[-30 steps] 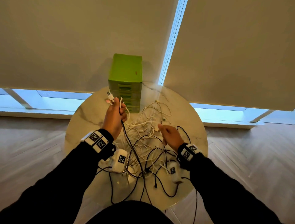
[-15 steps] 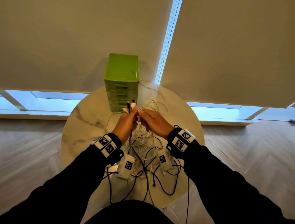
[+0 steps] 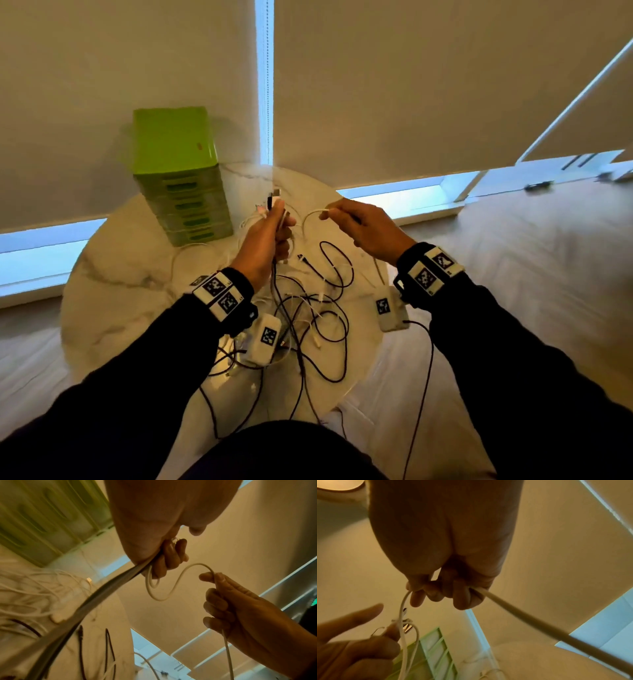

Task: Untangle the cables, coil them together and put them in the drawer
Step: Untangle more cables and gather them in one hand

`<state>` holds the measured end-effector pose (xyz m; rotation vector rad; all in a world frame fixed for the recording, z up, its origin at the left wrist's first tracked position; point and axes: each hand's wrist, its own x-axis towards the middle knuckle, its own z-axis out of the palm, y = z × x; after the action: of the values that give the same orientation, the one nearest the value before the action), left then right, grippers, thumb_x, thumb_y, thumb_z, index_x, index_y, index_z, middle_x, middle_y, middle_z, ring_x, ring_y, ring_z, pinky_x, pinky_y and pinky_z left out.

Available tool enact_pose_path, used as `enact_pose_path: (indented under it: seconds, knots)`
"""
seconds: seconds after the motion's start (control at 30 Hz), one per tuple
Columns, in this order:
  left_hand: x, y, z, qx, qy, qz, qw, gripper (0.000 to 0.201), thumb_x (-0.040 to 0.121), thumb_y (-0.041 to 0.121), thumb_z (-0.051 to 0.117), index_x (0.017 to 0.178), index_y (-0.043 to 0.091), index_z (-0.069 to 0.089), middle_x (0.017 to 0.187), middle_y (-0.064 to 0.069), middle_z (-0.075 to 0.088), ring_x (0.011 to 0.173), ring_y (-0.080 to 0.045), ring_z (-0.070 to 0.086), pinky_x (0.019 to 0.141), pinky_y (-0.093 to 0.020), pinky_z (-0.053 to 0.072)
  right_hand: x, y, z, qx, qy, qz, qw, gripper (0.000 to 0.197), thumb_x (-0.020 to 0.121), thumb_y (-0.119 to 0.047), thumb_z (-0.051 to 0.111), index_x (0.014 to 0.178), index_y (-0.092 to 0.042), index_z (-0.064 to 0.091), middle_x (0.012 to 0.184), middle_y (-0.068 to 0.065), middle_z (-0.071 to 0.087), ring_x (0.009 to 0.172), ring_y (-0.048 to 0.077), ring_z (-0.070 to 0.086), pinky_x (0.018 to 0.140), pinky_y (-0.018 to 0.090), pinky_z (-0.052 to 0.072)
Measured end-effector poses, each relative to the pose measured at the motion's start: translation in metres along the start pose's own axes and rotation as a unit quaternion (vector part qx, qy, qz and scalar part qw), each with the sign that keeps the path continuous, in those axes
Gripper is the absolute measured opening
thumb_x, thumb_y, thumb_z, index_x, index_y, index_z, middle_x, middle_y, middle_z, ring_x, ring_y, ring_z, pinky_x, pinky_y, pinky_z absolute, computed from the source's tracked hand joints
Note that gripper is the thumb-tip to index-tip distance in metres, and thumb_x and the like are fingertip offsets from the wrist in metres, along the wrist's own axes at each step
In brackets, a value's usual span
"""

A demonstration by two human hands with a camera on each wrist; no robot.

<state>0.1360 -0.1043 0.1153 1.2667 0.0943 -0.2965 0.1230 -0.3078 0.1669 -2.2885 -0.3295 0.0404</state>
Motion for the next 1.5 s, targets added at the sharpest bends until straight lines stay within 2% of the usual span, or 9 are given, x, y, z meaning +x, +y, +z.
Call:
enact_pose_path:
  seconds: [0.27,0.6,0.73,0.83,1.03,1.2,1.3,1.37,1.5]
  knots:
    - [-0.004,-0.034,0.067,0.070,-0.126,-0.004,0.989,0.024,0.100,0.042,0.056,0.085,0.023,0.053,0.063,0.009,0.032,0.050,-0.008,0.026,0.048,-0.022,0.026,-0.069,0.029,-0.027,-0.055,0.020,0.043,0.997,0.026,0.104,-0.033,0.051,0.117,-0.020,0.069,0.103,-0.012,0.067,0.089,-0.005,0.060,0.076,0.005,0.041]
    - [-0.014,-0.068,0.089,-0.036,-0.143,-0.051,0.988,0.027,0.110,0.024,0.037,0.095,0.010,0.054,0.065,0.003,0.045,0.054,-0.010,0.040,0.055,-0.024,0.038,-0.176,0.148,0.018,-0.129,-0.140,0.370,0.910,0.026,0.105,-0.022,0.038,0.113,-0.015,0.061,0.113,0.008,0.065,0.111,0.032,0.061,0.095,0.038,0.046]
    - [-0.016,-0.076,0.090,-0.023,-0.126,-0.048,0.991,0.027,0.110,0.023,0.038,0.096,0.009,0.056,0.068,0.002,0.051,0.058,-0.007,0.048,0.058,-0.020,0.044,-0.164,0.131,0.056,-0.021,-0.067,0.292,0.954,0.034,0.102,-0.025,0.044,0.135,-0.025,0.052,0.136,0.003,0.058,0.125,0.021,0.053,0.108,0.040,0.041]
    - [-0.016,-0.081,0.087,-0.020,-0.122,-0.057,0.991,0.027,0.109,0.023,0.039,0.097,0.008,0.058,0.070,0.002,0.058,0.063,-0.010,0.053,0.061,-0.022,0.048,-0.142,0.091,0.064,0.123,-0.072,0.232,0.962,0.034,0.103,-0.027,0.049,0.136,-0.024,0.051,0.125,-0.001,0.065,0.114,0.011,0.061,0.102,0.029,0.046]
    - [-0.005,-0.078,0.073,0.016,-0.106,-0.031,0.994,0.033,0.110,0.029,0.037,0.102,0.007,0.060,0.085,-0.005,0.073,0.079,-0.023,0.069,0.073,-0.033,0.059,-0.121,0.070,0.063,0.050,-0.008,0.125,0.991,0.019,0.106,-0.033,0.044,0.111,-0.018,0.055,0.080,0.002,0.066,0.072,0.016,0.065,0.071,0.028,0.056]
    - [0.004,-0.064,0.056,-0.012,-0.023,-0.021,0.999,0.030,0.110,0.032,0.034,0.100,0.013,0.054,0.084,-0.004,0.072,0.058,-0.012,0.063,0.055,-0.023,0.050,-0.117,0.098,0.039,0.080,0.135,0.226,0.961,0.021,0.106,-0.029,0.041,0.100,-0.014,0.054,0.074,0.005,0.066,0.067,0.018,0.065,0.071,0.031,0.056]
    - [0.007,-0.056,0.046,-0.029,-0.020,-0.021,0.999,0.025,0.110,0.032,0.035,0.106,0.015,0.053,0.076,0.000,0.064,0.047,-0.009,0.037,0.048,-0.021,0.038,-0.121,0.132,0.027,-0.069,-0.076,0.368,0.924,0.024,0.101,-0.029,0.045,0.109,-0.014,0.062,0.104,0.010,0.072,0.099,0.026,0.067,0.088,0.035,0.051]
    - [0.005,-0.053,0.043,-0.039,-0.045,-0.022,0.998,0.023,0.110,0.033,0.036,0.109,0.018,0.053,0.072,0.002,0.059,0.047,-0.008,0.030,0.047,-0.021,0.034,-0.123,0.138,0.028,-0.170,-0.227,0.394,0.874,0.045,0.096,-0.035,0.055,0.137,-0.017,0.050,0.140,0.012,0.056,0.125,0.030,0.054,0.101,0.035,0.044]
    - [-0.006,-0.047,0.047,-0.071,-0.099,-0.040,0.992,0.023,0.110,0.031,0.034,0.108,0.018,0.054,0.070,0.002,0.058,0.048,-0.006,0.032,0.051,-0.021,0.032,-0.107,0.111,0.040,-0.058,-0.172,0.223,0.958,0.090,0.083,-0.036,0.076,0.155,-0.024,0.025,0.161,0.005,0.025,0.145,0.026,0.030,0.114,0.035,0.032]
